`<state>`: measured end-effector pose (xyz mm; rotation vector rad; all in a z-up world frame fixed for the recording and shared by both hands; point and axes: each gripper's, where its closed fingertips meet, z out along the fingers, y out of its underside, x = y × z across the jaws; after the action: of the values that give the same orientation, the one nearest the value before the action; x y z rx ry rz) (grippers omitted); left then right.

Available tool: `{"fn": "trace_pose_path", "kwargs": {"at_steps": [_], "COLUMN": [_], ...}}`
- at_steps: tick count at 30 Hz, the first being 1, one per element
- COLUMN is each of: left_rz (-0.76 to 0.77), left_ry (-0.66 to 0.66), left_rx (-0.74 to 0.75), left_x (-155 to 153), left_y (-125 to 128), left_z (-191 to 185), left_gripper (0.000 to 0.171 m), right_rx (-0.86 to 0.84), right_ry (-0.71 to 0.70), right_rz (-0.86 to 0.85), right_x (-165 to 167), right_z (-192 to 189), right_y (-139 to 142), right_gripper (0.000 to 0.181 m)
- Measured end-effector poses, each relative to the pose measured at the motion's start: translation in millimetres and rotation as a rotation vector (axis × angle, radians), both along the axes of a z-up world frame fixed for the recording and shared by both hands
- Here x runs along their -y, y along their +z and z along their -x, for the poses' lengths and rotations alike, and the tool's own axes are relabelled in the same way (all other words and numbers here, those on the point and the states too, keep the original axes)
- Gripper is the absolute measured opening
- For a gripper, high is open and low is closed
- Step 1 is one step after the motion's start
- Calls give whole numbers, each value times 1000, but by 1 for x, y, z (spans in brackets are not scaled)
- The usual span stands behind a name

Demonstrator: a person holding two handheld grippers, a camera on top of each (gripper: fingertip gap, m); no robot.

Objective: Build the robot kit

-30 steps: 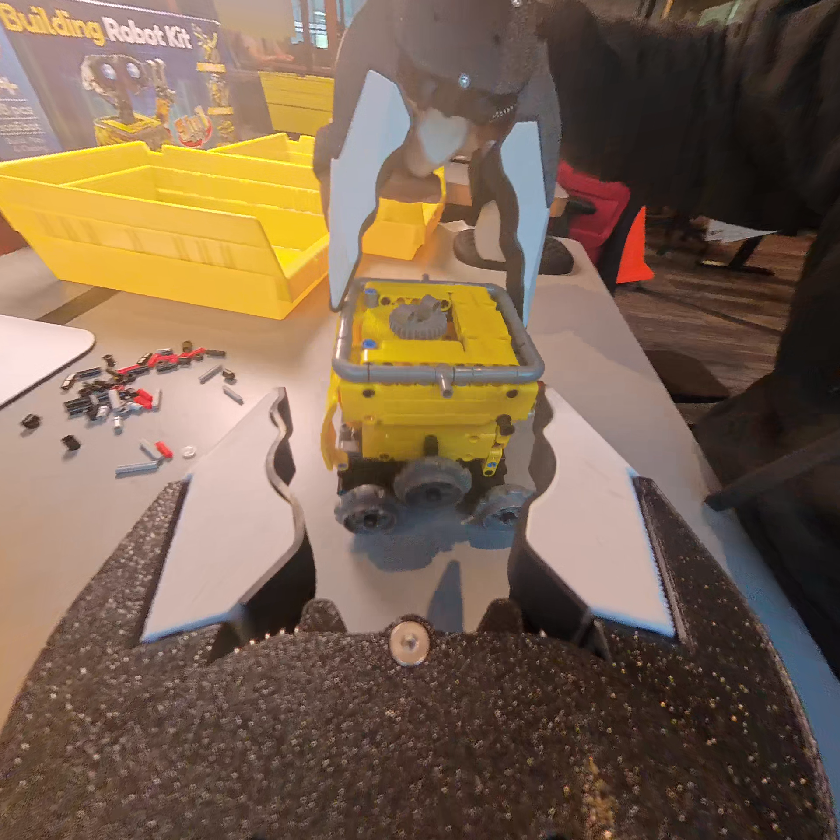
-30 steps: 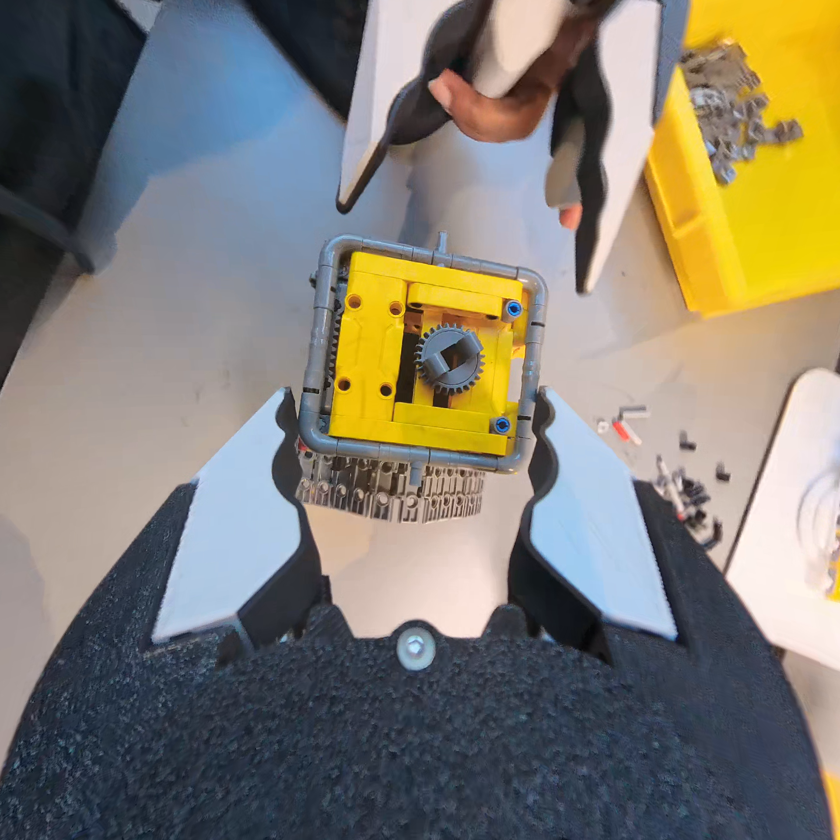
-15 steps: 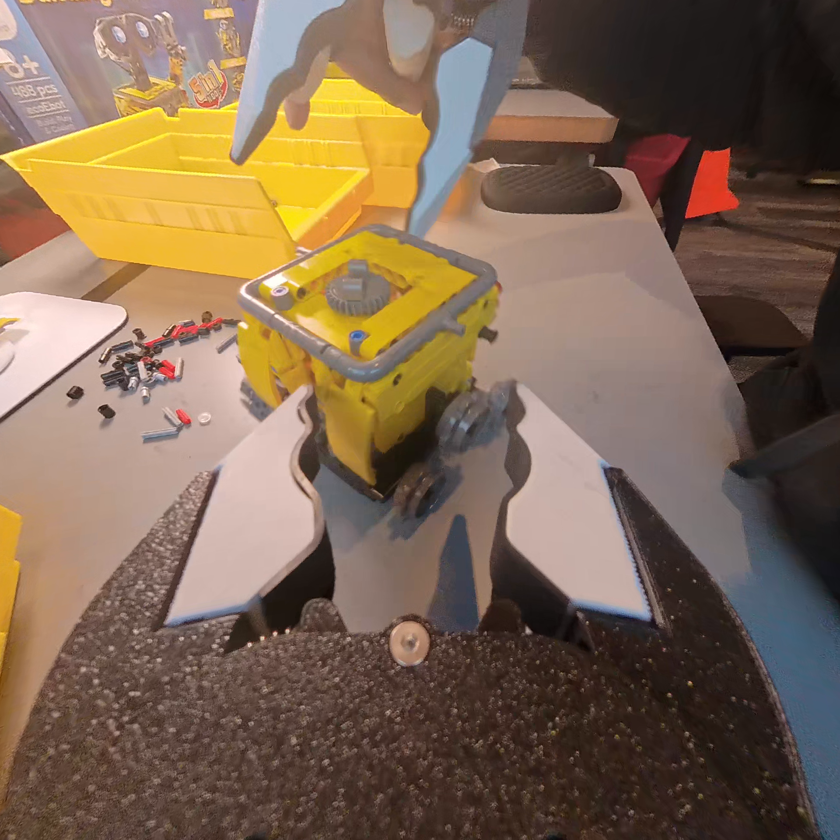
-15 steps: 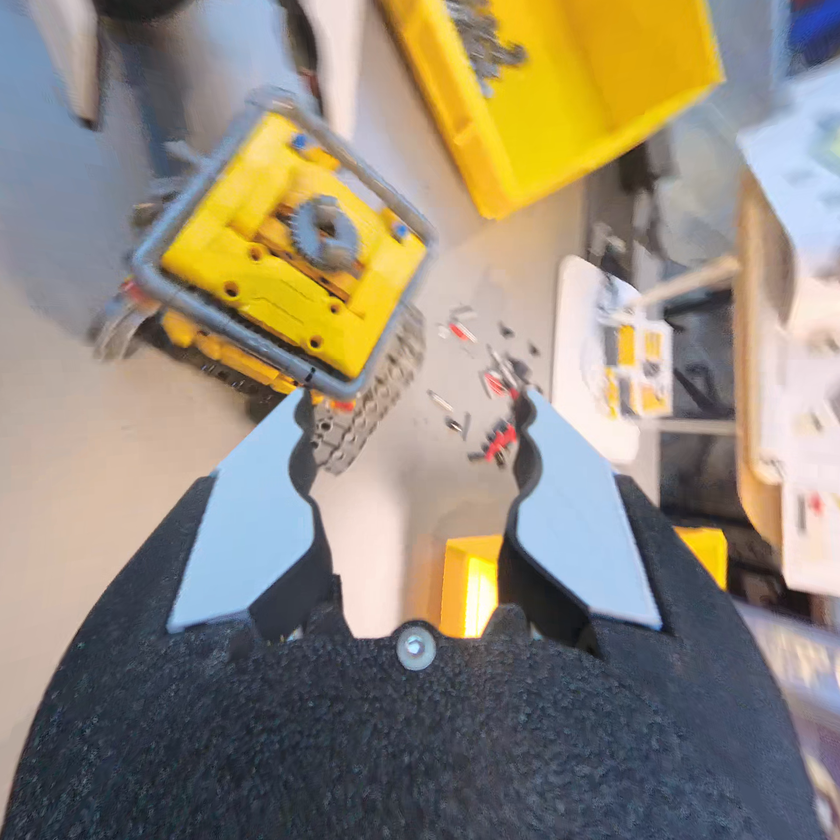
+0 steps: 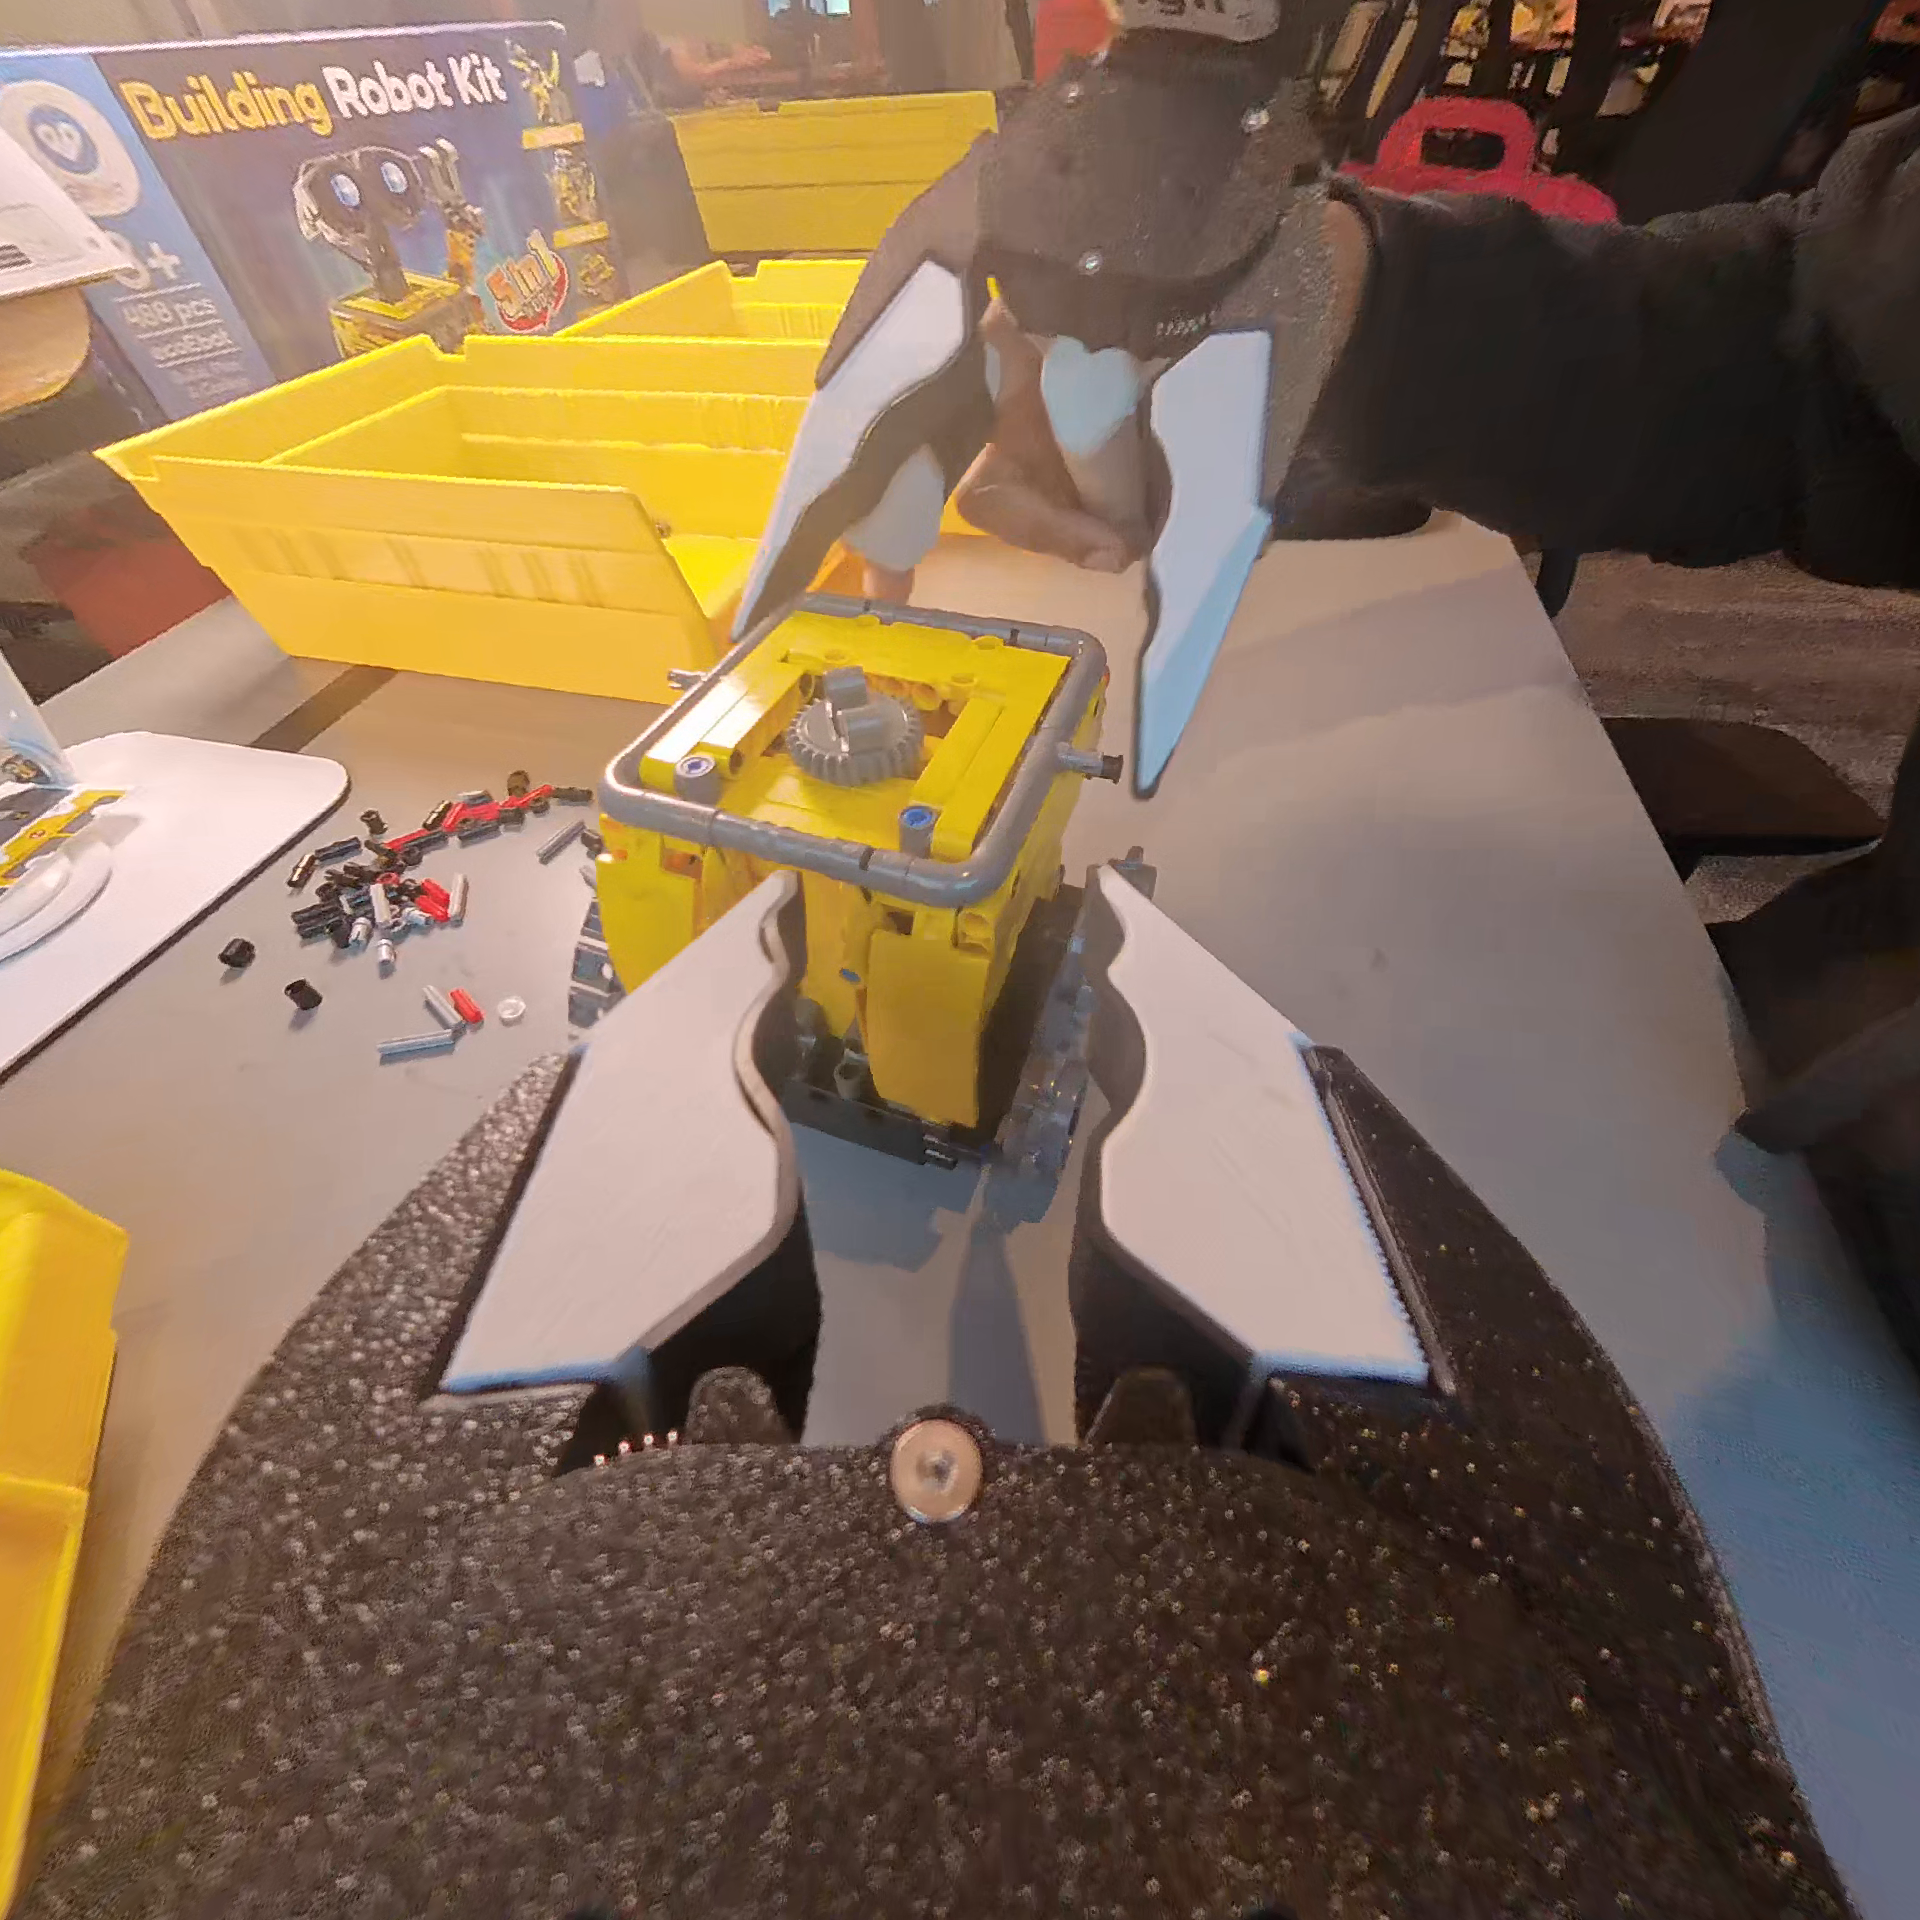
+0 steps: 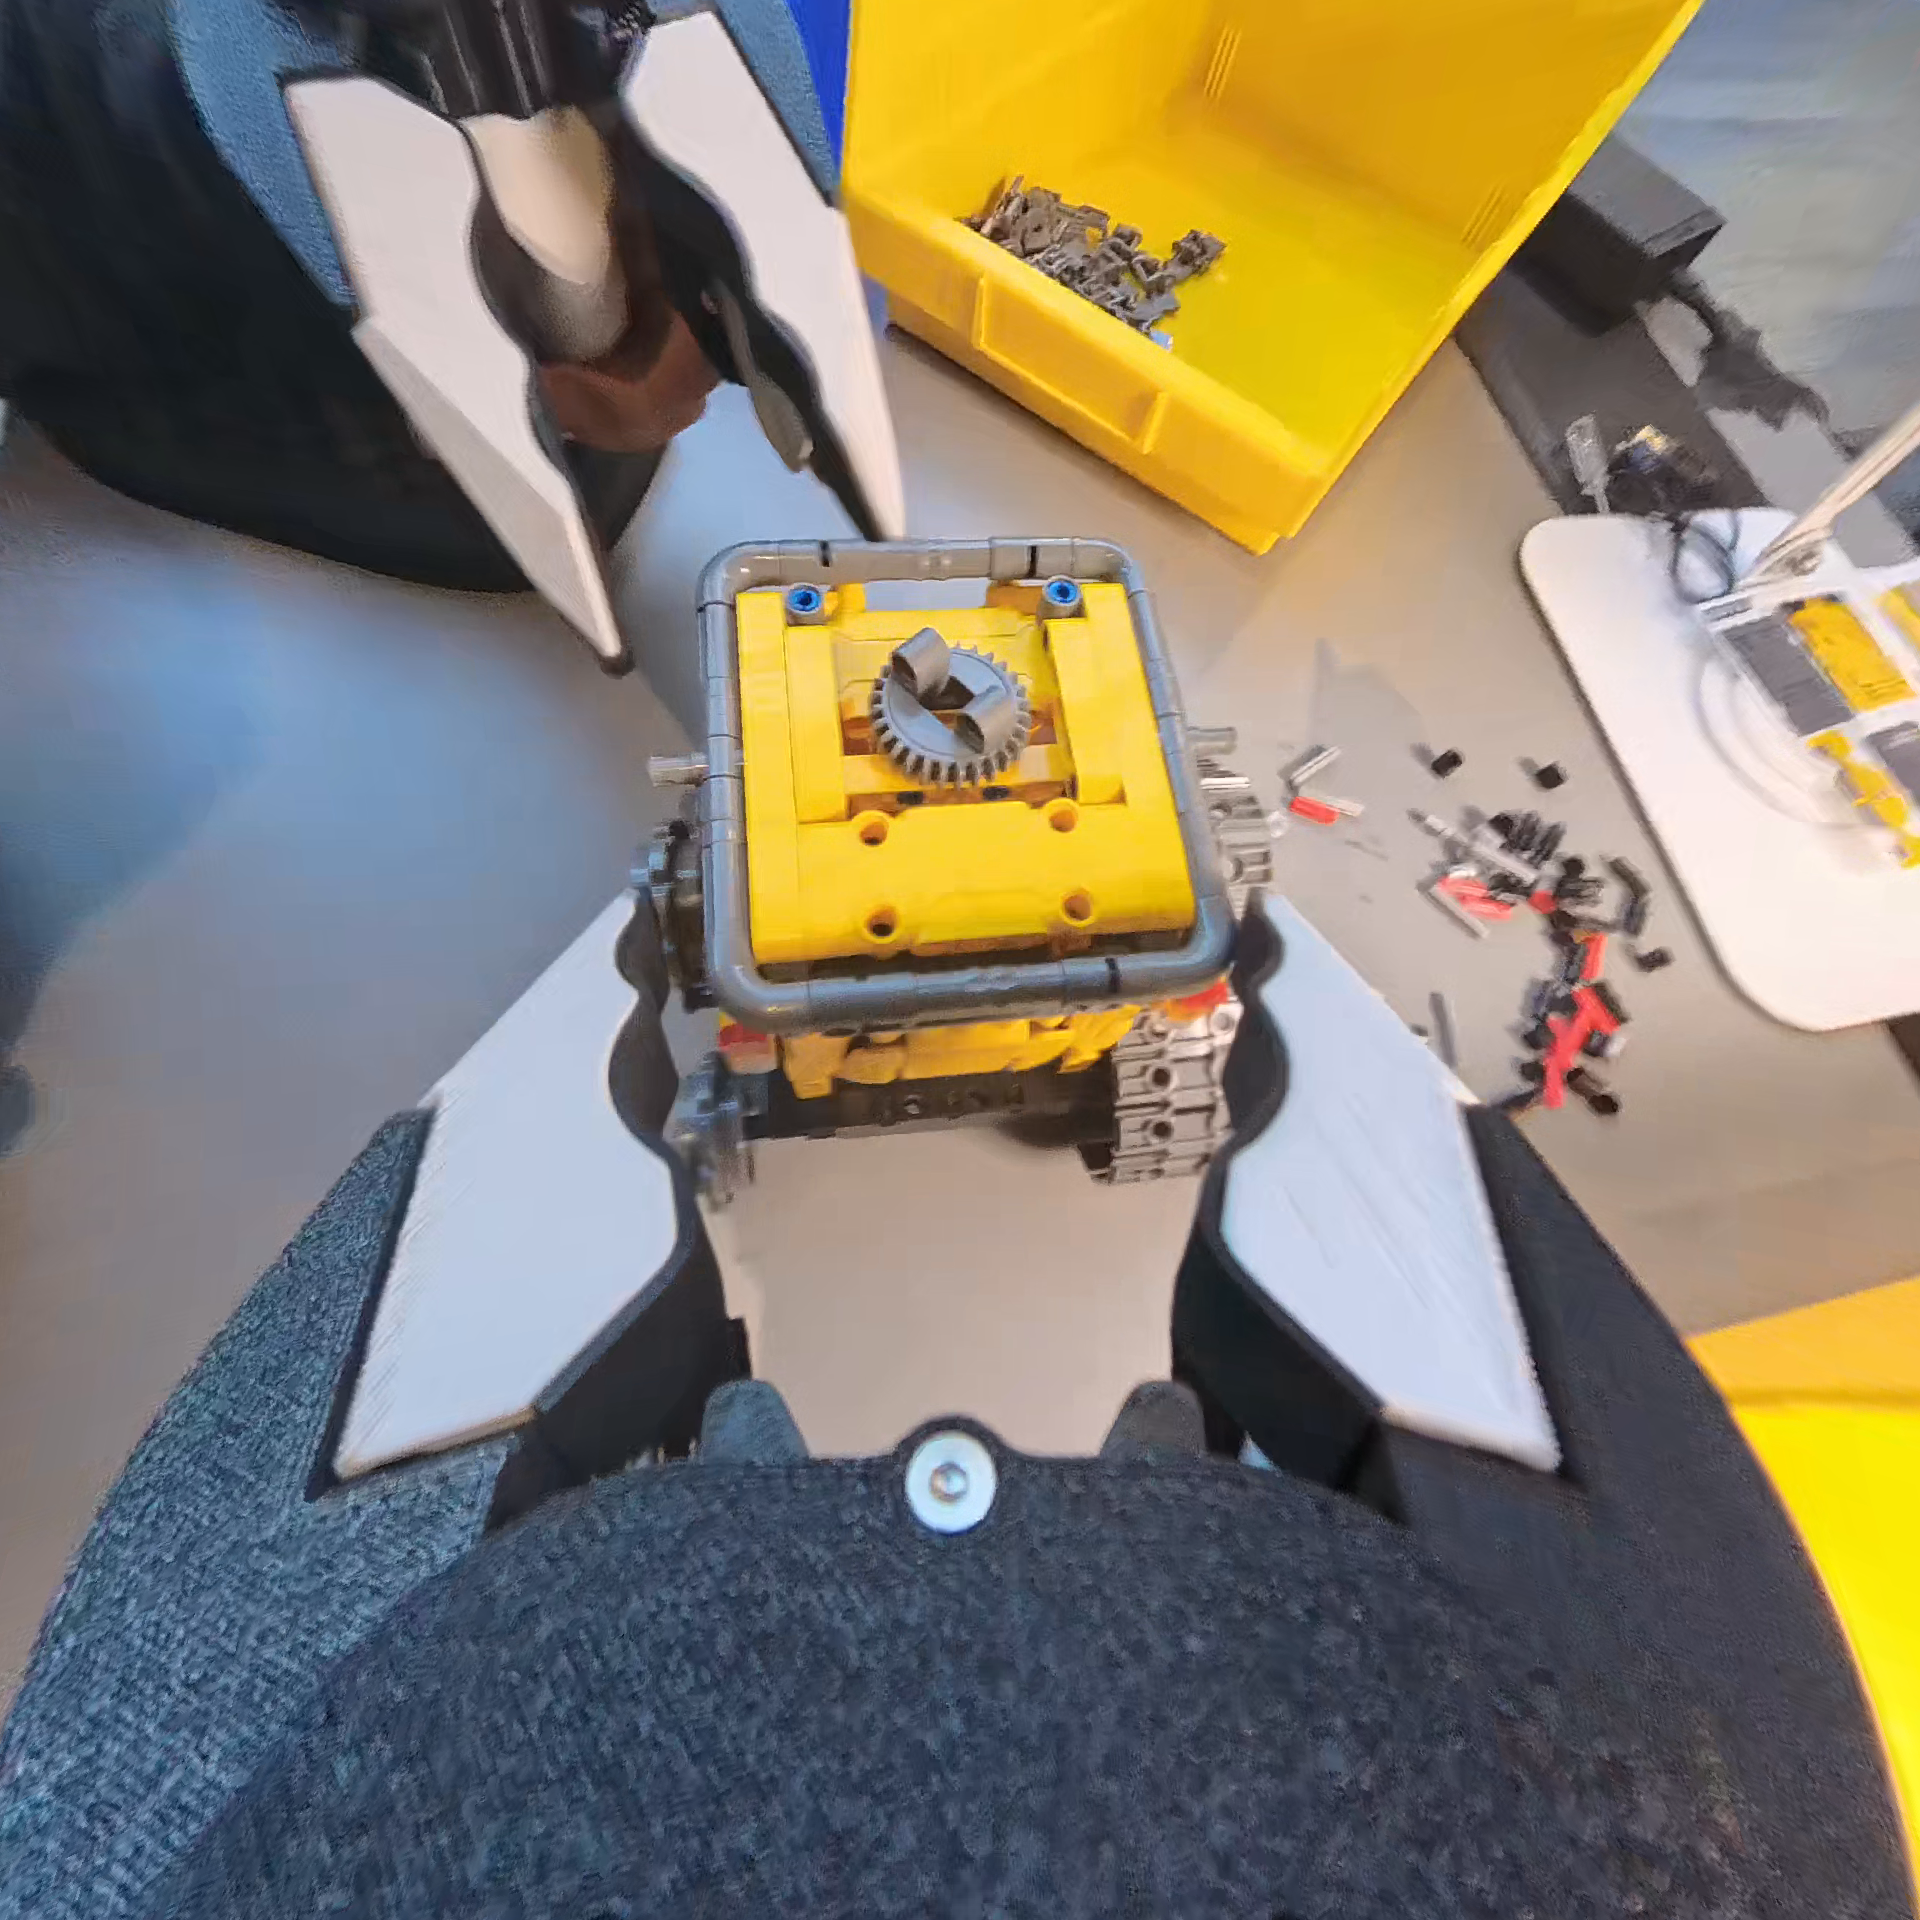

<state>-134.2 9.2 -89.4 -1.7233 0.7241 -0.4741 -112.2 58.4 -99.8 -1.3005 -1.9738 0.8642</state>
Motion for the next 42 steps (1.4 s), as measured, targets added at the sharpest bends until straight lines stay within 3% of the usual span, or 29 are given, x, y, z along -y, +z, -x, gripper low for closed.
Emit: {"fn": "trace_pose_path", "kwargs": {"at_steps": [1,6,11,14,18,21,26,35,42], "left_rz": [2,-19,-30,-40,-47,-46,-92,-134,-94], "left_ry": [8,8,-17,-27,-33,-40,-4,106,90], "left_rx": [-19,-84,-104,-109,-108,-100,19,116,83], "left_x": [-1,-2,-5,-8,-13,-15,-5,-1,-5], "left_y": [-2,-10,-11,-11,-10,-11,8,25,12], "left_z": [-1,-6,-13,-15,-18,-19,0,33,25], "left_gripper": [50,35,33,33,33,35,49,52,53], "right_rx": [-16,-58,-57,-35,104,259,355,400,423], "right_ry": [19,182,223,211,253,263,290,51,-145], "right_rz": [-37,-10,-6,-9,-44,-107,-144,-83,-104], "right_x": [-3,-4,-7,-11,-5,0,-3,-65,-115], "right_z": [3,4,0,2,7,12,1,-79,-135], "right_y": [0,1,1,7,6,-13,-13,-2,-14], "right_gripper": [102,101,102,119,133,125,122,122,122]}}
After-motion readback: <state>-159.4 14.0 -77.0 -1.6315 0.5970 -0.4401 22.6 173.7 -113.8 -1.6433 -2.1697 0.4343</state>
